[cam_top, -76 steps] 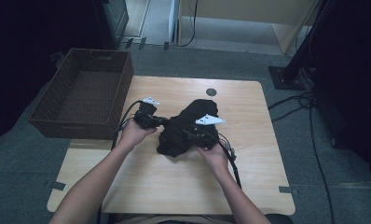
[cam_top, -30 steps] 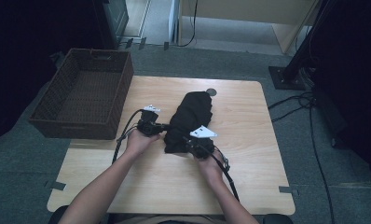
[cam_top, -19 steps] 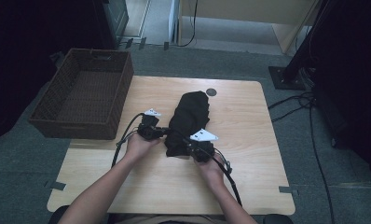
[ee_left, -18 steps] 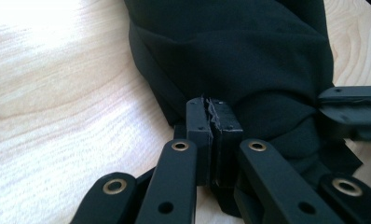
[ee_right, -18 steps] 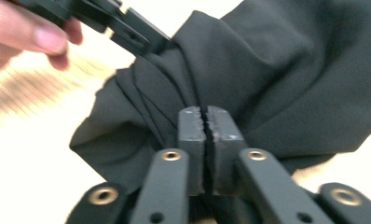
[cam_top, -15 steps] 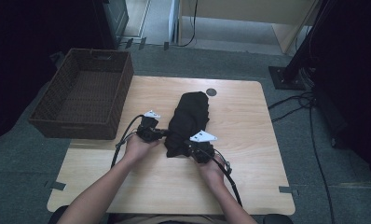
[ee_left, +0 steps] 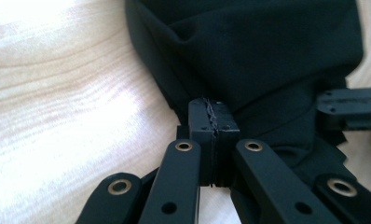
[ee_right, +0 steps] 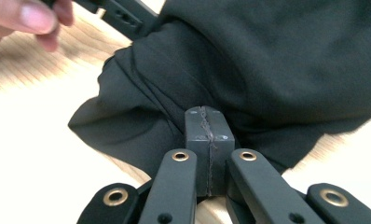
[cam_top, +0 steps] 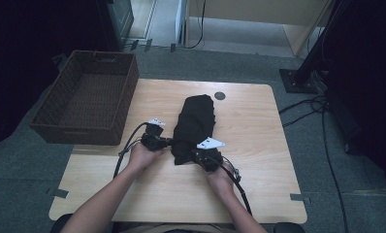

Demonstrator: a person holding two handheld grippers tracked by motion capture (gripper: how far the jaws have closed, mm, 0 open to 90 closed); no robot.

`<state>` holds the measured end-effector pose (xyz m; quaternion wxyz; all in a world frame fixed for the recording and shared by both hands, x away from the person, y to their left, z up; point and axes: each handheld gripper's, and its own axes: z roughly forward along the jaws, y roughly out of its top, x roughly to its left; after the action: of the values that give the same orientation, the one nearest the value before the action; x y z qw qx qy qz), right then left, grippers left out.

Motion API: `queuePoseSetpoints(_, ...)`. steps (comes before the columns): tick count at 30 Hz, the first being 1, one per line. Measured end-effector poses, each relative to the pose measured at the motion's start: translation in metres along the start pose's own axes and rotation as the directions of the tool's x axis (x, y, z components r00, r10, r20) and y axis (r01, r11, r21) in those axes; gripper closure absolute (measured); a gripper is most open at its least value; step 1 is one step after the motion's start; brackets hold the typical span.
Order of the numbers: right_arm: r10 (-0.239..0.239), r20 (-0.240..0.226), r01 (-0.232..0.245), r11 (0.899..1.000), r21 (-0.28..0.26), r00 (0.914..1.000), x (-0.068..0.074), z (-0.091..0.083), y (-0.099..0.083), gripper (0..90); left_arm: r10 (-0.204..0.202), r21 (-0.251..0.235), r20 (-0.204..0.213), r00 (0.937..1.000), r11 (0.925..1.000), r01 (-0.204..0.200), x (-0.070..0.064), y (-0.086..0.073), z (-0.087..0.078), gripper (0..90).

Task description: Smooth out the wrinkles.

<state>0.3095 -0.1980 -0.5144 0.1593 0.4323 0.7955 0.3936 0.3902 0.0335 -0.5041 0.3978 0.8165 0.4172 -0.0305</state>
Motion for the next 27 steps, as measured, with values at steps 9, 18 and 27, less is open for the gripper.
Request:
queuePoseSetpoints(9,0.022,-0.048,-0.028,0.992,-0.123,0.9986,-0.007,-0.038,0.025,78.0,-0.027,-0.043,0.028,0.9993,0.9987,0.028,0.001,0.0,-0.009,84.7)
queuePoseSetpoints(18,0.062,0.025,-0.057,0.984,-0.167,0.9978,-0.05,-0.006,0.057,66.2,0.005,-0.068,0.012,0.9999,0.9977,-0.005,-0.005,0.007,-0.009,86.7)
queuePoseSetpoints(27,0.095,0.022,-0.093,0.993,-0.071,0.9952,-0.063,0.032,0.056,65.0,-0.007,-0.039,-0.023,0.9997,0.9992,0.006,0.0,0.004,0.004,86.7)
